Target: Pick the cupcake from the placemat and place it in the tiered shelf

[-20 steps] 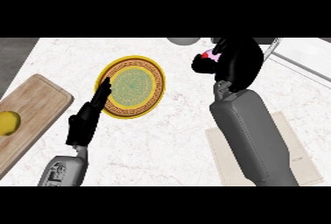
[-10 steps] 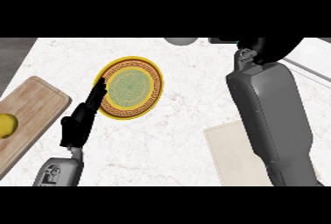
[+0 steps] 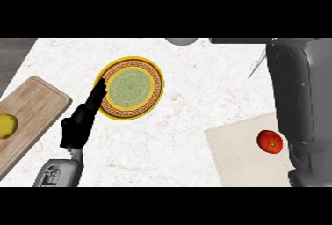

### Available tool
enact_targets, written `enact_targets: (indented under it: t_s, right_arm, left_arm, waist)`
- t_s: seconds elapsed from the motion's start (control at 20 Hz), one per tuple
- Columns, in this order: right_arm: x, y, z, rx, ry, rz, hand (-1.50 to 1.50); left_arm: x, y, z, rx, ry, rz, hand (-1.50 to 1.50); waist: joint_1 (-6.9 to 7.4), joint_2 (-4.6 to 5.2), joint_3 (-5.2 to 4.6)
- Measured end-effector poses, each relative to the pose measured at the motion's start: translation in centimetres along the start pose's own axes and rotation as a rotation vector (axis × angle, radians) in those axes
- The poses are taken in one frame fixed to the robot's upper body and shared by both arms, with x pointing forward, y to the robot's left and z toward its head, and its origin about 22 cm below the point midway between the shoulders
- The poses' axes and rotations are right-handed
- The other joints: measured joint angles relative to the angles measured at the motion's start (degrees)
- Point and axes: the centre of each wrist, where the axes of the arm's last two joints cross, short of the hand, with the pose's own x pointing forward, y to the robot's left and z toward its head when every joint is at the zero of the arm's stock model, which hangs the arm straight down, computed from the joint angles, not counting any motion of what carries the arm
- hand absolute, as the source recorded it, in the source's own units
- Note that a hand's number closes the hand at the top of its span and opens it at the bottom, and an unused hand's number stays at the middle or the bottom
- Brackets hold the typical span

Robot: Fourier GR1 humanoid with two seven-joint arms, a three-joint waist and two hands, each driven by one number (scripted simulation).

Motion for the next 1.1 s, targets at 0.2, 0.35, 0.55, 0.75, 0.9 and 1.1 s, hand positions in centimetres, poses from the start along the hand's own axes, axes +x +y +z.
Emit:
enact_targets:
  t_s: [0.2,0.35,0.55,0.75,0.9,1.1]
  right_arm:
    - [-0.4,-0.5,-2.1,-0.045,0.020,0.034,1.50]
    - [-0.8,-0.9,-3.6,-0.075,0.032,0.055,1.50]
    - [-1.3,-1.6,-5.7,-0.107,0.039,0.082,1.50]
    - [-1.6,-0.8,-7.2,-0.126,0.027,0.150,1.50]
    - [-2.6,-0.3,-8.2,-0.140,0.026,0.176,1.50]
    - [-4.0,0.6,-10.3,-0.162,0.027,0.212,1.50]
  left_arm:
    - [0.5,-0.8,-0.4,-0.006,0.004,0.002,0.00]
    - [0.3,-0.6,0.0,-0.006,0.000,0.003,0.00]
    - [0.3,-0.9,-0.1,-0.005,0.003,0.002,0.00]
    - [0.5,-0.7,-0.6,-0.010,-0.006,-0.005,0.00]
    - [0.4,-0.4,-0.4,-0.005,-0.005,-0.004,0.00]
    - [0.7,-0.5,-0.6,-0.011,-0.007,0.001,0.00]
  waist:
    - [0.00,0.04,0.01]
    - [0.07,0.04,0.01]
    - [0.07,0.07,0.00]
    - [0.25,0.17,0.00]
    - [0.26,0.17,0.00]
    - [0.40,0.25,0.03]
